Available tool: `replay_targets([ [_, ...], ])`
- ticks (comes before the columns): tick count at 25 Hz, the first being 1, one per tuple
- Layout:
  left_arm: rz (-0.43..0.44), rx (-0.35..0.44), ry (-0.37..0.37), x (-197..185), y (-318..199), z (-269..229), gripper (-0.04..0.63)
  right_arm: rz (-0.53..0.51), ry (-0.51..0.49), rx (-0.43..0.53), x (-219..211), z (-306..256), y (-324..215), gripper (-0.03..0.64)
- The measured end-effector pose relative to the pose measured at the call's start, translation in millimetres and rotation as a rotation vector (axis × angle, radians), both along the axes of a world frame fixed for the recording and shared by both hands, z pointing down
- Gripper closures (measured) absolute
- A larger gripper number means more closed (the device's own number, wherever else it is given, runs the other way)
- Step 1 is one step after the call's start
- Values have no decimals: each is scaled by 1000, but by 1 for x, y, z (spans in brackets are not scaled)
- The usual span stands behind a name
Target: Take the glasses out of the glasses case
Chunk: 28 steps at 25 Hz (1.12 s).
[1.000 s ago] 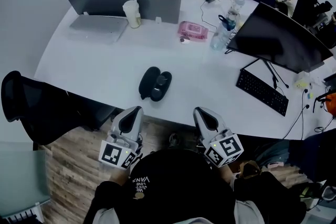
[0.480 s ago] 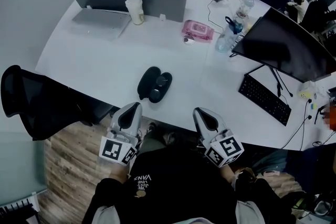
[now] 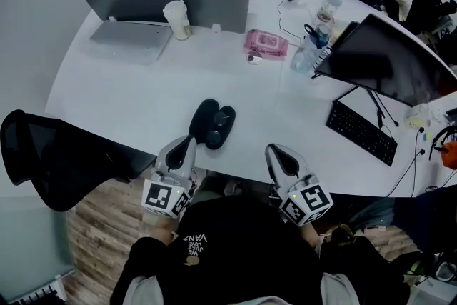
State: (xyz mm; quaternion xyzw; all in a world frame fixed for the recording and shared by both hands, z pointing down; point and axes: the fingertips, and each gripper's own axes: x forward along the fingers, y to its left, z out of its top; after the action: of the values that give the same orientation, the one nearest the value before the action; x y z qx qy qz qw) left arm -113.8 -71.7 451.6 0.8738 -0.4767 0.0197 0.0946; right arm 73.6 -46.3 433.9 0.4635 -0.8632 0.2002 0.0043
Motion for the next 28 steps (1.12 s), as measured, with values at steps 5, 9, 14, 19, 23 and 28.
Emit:
replay_targets([
  [5,72,-4,-15,2,-24,8,594,58,1,1,-3,-1,-13,615],
  [9,125,-11,-23,7,-40,14,594,114,5,4,1,-1,-20,615],
  [14,171,-39,-30,15,-56,23,594,176,5,-3,7,1,-23,615],
  [19,235,-76,-54,25,-70,37,594,237,4,-12,12,3,-25,615],
  [23,279,-118,-78,34,-79,53,594,281,6,-19,17,4,-26,615],
  [28,309,-157,-90,40,-86,70,594,326,10,-24,23,7,-26,615],
])
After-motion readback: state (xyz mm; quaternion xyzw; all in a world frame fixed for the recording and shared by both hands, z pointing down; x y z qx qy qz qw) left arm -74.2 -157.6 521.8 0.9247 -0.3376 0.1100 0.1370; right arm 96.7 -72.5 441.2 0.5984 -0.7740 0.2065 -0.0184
